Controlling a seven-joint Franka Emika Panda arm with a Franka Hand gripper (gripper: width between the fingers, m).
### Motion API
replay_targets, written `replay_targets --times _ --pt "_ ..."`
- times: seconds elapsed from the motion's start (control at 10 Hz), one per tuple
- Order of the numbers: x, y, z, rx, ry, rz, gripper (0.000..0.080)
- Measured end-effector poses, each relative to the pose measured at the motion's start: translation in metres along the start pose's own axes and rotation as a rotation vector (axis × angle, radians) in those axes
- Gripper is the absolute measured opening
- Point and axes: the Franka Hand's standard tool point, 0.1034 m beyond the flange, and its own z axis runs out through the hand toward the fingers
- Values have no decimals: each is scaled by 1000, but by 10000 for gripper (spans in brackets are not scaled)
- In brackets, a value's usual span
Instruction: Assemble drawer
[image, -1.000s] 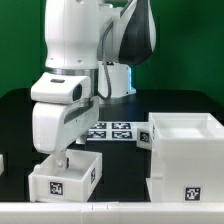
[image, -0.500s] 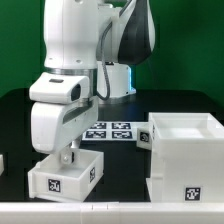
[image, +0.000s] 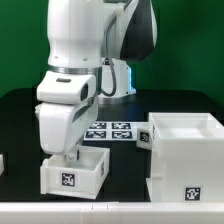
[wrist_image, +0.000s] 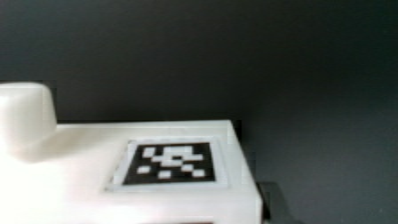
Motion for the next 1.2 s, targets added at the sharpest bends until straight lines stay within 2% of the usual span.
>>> replay_targets --times 0.1,0.3,0.7,0.9,1.0,1.2 --pt "8 10 -7 14 -21 -67 37" --pt "21 17 -9 37 -51 -150 38" --pt "19 17 -8 42 -51 -143 38" --pt "31 31 -15 65 -52 -134 38" --pt "40 33 -15 61 -45 -145 38" --pt "47 34 -14 53 -38 -152 38"
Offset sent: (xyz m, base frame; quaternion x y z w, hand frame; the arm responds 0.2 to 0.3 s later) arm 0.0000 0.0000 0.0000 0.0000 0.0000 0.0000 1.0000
